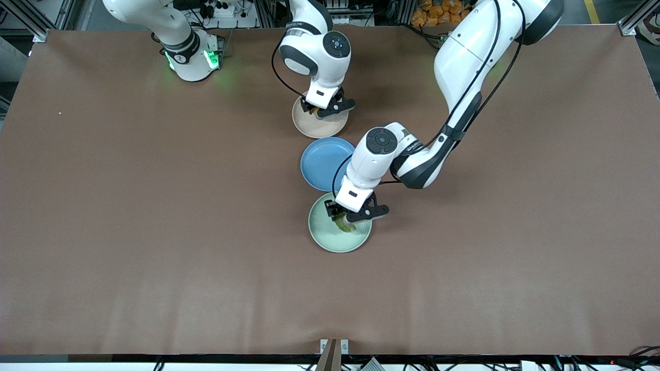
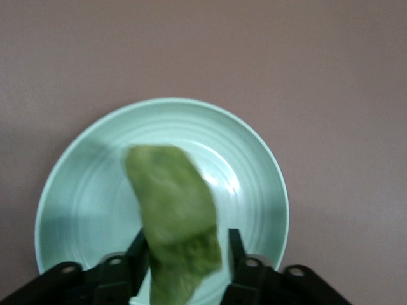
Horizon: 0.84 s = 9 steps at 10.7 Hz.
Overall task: Place lemon and lettuce in plates
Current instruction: 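Open the left gripper over the green plate while the right releases lemon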
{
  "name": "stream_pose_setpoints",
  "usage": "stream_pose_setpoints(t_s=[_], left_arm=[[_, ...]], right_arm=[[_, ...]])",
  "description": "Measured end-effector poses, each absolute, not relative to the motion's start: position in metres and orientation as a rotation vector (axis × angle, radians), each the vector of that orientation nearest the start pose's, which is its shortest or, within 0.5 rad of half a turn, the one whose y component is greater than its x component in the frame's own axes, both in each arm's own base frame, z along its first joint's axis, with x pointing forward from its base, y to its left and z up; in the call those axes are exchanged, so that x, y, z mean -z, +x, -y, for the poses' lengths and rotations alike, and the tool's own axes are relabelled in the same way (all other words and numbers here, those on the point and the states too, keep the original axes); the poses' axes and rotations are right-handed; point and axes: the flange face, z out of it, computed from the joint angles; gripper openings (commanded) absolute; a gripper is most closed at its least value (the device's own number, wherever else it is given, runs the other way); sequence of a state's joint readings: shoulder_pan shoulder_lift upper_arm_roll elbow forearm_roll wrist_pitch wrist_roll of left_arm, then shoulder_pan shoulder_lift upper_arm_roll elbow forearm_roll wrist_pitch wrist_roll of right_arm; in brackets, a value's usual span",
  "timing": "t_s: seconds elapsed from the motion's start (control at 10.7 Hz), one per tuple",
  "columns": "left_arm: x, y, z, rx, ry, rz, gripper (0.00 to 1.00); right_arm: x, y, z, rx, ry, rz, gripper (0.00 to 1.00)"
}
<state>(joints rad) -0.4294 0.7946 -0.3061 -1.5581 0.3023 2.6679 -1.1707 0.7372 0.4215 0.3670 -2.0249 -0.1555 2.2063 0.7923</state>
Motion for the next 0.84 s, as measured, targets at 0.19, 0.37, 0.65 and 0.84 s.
stream_pose_setpoints(t_s=[0.19, 0.37, 0.65, 0.84], left_arm=[[-0.232, 0.577, 0.453, 0.354, -3.342, 0.507, 1.00], [-0.237, 0.595, 0.427, 0.330, -3.283, 0.481, 1.00], [-0.249, 0.621, 0.380, 0.286, -3.207, 0.499, 1.00], [-0.257, 0.637, 0.340, 0.231, -3.153, 0.433, 1.00]], right_arm=[[-0.235, 0.273, -0.508, -0.236, -3.220, 0.645, 1.00], [-0.237, 0.278, -0.507, -0.216, -3.223, 0.648, 1.00], [-0.241, 0.287, -0.508, -0.201, -3.220, 0.624, 1.00], [-0.244, 0.296, -0.505, -0.195, -3.220, 0.596, 1.00]])
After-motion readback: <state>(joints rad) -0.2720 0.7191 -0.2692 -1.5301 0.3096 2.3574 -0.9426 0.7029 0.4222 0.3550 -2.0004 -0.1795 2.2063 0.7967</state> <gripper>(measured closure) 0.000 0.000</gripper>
